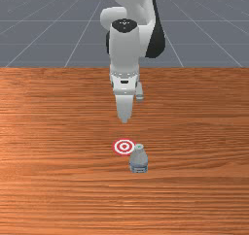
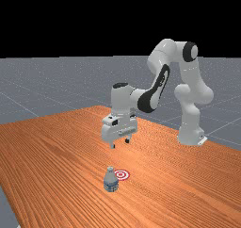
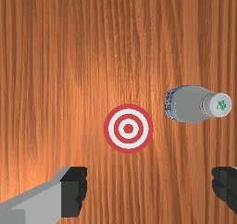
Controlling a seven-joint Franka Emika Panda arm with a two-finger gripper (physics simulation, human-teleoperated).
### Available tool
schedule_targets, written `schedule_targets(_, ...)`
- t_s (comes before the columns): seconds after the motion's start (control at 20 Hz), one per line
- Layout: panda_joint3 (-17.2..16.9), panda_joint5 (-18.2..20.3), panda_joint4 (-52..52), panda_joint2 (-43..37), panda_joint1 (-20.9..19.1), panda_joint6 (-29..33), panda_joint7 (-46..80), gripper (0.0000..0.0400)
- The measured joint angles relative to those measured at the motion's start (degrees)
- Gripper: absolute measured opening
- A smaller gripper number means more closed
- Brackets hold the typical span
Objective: Pick up the bottle and put it on the marker
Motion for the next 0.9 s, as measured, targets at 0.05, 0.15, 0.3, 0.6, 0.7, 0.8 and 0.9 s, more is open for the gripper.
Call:
schedule_targets(0.05,0.00,0.01,0.16,-0.81,0.00,-1.66,0.00,0.0243)
schedule_targets(0.15,0.00,0.01,1.04,-2.98,0.00,-4.64,0.00,0.0090)
schedule_targets(0.3,0.02,-0.01,12.00,0.40,0.05,-20.01,0.00,0.0177)
schedule_targets(0.6,-0.01,0.01,0.97,-5.08,-0.01,-4.89,0.00,0.0389)
schedule_targets(0.7,-0.07,0.04,3.05,-4.51,0.06,-8.41,0.53,0.0396)
schedule_targets(0.8,0.08,0.36,3.40,-4.85,-0.11,-9.40,-0.24,0.0398)
schedule_targets(0.9,-0.57,-2.70,4.13,-5.83,0.79,-11.23,2.13,0.0399)
